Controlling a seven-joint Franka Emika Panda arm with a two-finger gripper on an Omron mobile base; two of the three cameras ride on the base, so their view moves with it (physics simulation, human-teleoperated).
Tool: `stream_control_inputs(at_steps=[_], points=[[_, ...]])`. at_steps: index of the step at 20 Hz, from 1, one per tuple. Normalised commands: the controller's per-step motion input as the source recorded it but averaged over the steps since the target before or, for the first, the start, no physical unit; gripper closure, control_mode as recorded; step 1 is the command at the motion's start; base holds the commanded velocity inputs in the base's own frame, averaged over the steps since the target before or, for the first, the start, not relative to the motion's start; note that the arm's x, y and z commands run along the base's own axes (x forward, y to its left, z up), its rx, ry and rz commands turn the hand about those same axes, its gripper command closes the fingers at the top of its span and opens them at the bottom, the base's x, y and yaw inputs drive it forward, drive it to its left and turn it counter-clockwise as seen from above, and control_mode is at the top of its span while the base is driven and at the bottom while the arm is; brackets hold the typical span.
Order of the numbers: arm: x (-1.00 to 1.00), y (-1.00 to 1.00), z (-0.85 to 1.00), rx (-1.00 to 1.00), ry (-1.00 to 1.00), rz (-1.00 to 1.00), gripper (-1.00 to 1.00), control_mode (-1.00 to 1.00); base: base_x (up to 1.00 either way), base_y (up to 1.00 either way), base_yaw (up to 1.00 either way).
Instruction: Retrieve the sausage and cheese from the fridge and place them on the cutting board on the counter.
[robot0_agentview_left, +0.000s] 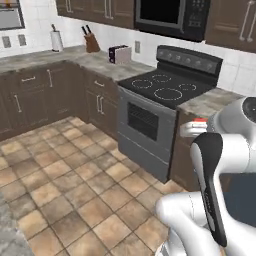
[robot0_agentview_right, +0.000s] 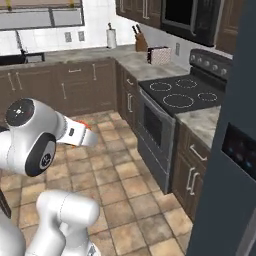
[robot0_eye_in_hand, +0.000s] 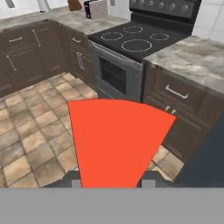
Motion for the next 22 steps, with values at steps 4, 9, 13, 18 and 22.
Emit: stream_control_inputs(at_steps=[4,9,13,18,22], points=[[0.0,0.0,0.0,0.0,0.0,0.0,1.0,1.0,0.0,0.06,1.0],[0.0,0.0,0.0,0.0,0.0,0.0,1.0,1.0,0.0,0.0,1.0],[0.0,0.0,0.0,0.0,0.0,0.0,1.0,1.0,0.29,0.0,1.0],[0.0,0.0,0.0,0.0,0.0,0.0,1.0,1.0,0.46,-0.29,0.78],[0.0,0.0,0.0,0.0,0.0,0.0,1.0,1.0,0.19,-0.92,0.57]])
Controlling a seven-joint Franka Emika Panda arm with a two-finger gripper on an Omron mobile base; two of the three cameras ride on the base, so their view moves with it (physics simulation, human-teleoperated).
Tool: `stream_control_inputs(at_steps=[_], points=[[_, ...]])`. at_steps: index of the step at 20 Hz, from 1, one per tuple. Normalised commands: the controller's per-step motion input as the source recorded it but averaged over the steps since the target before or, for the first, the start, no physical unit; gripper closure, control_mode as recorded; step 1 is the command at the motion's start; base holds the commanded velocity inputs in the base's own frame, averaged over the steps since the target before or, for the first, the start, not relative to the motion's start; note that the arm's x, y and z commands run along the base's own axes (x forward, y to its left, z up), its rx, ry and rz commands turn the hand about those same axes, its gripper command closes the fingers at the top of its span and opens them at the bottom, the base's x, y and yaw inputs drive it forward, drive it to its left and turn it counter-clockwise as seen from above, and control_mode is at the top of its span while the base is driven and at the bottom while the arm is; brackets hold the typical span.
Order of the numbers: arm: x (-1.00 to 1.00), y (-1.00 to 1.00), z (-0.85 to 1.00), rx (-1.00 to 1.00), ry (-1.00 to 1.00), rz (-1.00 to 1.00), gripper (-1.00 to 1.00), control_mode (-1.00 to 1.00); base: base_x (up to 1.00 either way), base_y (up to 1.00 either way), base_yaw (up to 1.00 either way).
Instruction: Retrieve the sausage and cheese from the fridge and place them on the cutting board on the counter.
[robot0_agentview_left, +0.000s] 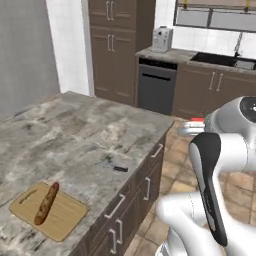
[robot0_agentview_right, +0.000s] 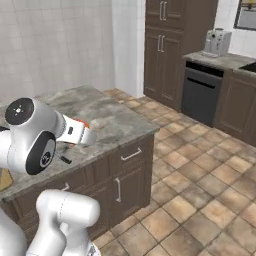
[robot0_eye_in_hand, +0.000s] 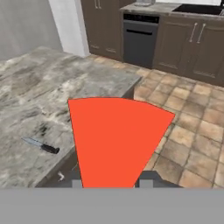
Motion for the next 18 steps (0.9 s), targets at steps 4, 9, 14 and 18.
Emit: stream_control_inputs(at_steps=[4,9,14,18], points=[[0.0,0.0,0.0,0.0,0.0,0.0,1.0,1.0,0.05,-0.71,0.59],[0.0,0.0,0.0,0.0,0.0,0.0,1.0,1.0,-0.15,-0.38,0.66],[0.0,0.0,0.0,0.0,0.0,0.0,1.0,1.0,-0.13,0.16,0.67],[0.0,0.0,0.0,0.0,0.0,0.0,1.0,1.0,-0.01,0.28,0.67]])
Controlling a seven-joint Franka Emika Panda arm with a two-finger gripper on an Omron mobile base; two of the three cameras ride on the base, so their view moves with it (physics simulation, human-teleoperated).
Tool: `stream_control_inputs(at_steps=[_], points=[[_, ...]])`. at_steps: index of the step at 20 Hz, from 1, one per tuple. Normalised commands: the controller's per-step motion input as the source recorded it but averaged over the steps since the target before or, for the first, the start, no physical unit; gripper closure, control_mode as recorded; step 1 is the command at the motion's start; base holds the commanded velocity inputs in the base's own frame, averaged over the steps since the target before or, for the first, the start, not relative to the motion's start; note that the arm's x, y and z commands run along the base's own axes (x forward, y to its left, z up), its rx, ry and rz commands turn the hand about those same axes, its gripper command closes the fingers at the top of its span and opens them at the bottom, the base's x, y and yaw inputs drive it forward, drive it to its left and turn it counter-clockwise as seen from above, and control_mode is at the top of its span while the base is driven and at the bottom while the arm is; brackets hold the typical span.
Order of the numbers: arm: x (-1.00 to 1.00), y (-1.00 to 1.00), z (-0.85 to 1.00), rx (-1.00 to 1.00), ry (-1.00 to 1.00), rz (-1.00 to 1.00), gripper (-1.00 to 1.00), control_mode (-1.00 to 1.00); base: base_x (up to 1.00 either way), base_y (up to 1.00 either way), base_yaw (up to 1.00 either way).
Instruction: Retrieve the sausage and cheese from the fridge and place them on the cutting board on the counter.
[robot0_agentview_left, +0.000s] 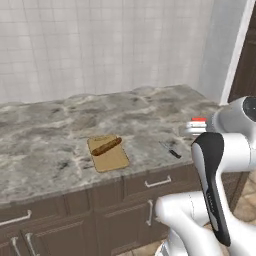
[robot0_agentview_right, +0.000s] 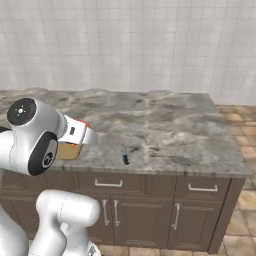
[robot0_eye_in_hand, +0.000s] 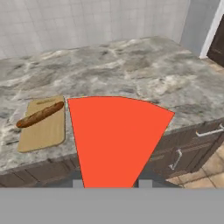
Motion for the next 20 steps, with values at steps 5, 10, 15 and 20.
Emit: stream_control_inputs(at_steps=[5,10,15,20], points=[[0.0,0.0,0.0,0.0,0.0,0.0,1.0,1.0,-0.13,0.18,0.58],[0.0,0.0,0.0,0.0,0.0,0.0,1.0,1.0,-0.02,0.31,0.44],[0.0,0.0,0.0,0.0,0.0,0.0,1.0,1.0,0.4,0.04,0.12],[0.0,0.0,0.0,0.0,0.0,0.0,1.0,1.0,0.54,-0.07,0.0]])
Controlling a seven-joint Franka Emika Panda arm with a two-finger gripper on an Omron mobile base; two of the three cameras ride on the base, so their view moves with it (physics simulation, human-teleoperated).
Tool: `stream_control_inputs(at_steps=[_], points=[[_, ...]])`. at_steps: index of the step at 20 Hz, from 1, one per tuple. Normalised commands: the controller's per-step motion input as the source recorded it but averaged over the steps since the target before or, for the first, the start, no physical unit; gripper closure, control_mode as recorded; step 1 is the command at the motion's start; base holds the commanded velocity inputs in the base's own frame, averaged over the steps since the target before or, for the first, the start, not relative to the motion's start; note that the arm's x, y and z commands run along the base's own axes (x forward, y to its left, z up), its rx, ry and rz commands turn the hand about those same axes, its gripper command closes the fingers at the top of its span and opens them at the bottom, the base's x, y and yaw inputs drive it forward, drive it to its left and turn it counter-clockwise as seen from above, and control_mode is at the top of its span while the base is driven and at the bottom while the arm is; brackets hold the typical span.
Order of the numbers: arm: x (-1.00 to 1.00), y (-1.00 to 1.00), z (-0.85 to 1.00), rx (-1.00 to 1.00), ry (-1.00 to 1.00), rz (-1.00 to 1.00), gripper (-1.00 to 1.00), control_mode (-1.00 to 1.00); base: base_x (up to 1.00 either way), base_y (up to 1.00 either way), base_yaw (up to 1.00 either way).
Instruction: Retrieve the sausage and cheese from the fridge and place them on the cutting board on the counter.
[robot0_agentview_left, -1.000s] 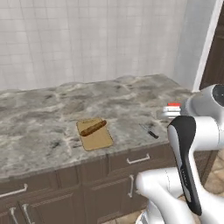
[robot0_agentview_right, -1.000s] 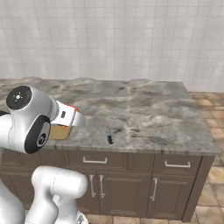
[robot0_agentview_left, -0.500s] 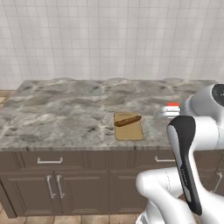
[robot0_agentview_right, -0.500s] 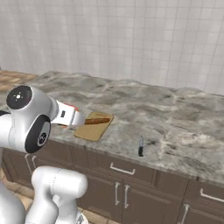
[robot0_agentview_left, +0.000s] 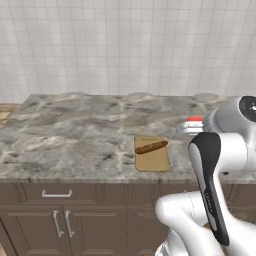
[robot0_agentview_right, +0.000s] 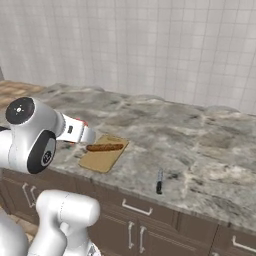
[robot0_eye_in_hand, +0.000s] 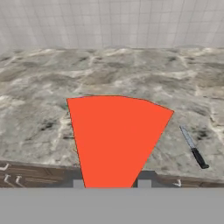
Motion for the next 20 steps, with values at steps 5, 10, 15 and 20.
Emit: stream_control_inputs(at_steps=[5,10,15,20], points=[[0.0,0.0,0.0,0.0,0.0,0.0,1.0,1.0,0.54,0.0,0.0],[0.0,0.0,0.0,0.0,0.0,0.0,1.0,1.0,0.54,0.0,-0.01],[0.0,0.0,0.0,0.0,0.0,0.0,1.0,1.0,0.23,0.0,0.0],[0.32,0.08,-0.09,0.0,0.06,0.01,1.0,-1.0,0.0,0.0,0.0]])
